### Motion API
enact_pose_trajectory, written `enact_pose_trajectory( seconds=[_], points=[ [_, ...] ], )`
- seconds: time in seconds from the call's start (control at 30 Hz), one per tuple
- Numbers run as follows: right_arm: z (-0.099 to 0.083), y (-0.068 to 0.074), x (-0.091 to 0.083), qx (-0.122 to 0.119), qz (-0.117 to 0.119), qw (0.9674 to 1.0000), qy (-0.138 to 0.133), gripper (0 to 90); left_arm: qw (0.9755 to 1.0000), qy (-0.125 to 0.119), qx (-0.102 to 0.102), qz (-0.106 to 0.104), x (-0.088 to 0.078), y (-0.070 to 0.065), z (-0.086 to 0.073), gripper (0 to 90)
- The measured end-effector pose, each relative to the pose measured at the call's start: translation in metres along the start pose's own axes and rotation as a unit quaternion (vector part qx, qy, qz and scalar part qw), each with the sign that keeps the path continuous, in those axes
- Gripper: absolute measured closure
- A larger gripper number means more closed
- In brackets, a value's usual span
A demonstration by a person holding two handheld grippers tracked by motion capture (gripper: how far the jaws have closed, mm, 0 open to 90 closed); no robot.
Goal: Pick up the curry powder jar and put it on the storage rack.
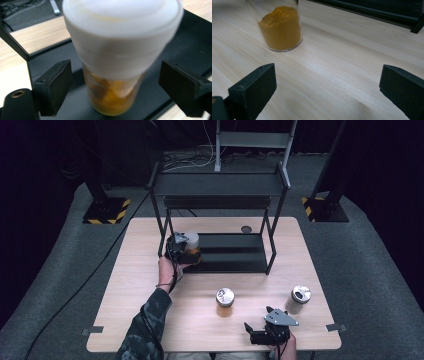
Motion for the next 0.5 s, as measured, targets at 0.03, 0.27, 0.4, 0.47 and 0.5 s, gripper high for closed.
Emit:
enact_pose_trajectory(
  seconds=[0.03,0.27,0.4,0.47,0.5],
  points=[
    [0.0,0.0,0.0,0.0,0.0,1.0,0.0,0.1,1.0,0.0,0.0,0.0,0.0,0.0,0.0,9.8],
    [0.0,0.0,0.0,0.0,-0.001,1.0,0.0,0.1,0.9998,0.012,0.009,-0.014,-0.007,0.001,0.002,6.9],
    [0.0,0.0,0.0,0.0,0.0,1.0,0.001,0.1,0.9994,0.02,0.018,-0.021,-0.01,0.0,0.003,5.7],
    [0.0,0.0,0.0,0.0,0.0,1.0,0.001,0.1,0.9992,0.024,0.024,-0.023,-0.012,-0.001,0.004,5.3],
    [0.0,0.0,0.0,0.0,-0.001,1.0,0.001,0.1,0.9991,0.026,0.024,-0.025,-0.013,-0.001,0.005,4.9]
  ],
)
Point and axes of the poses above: each handheld gripper's, and its own axes: x roughly forward along the jaws, z roughly out of its top, y roughly to its left, the point moved 1 cm from there along x, roughly forward along the jaws, and after that the axes turned 8 degrees about x, right-handed, at the moved point
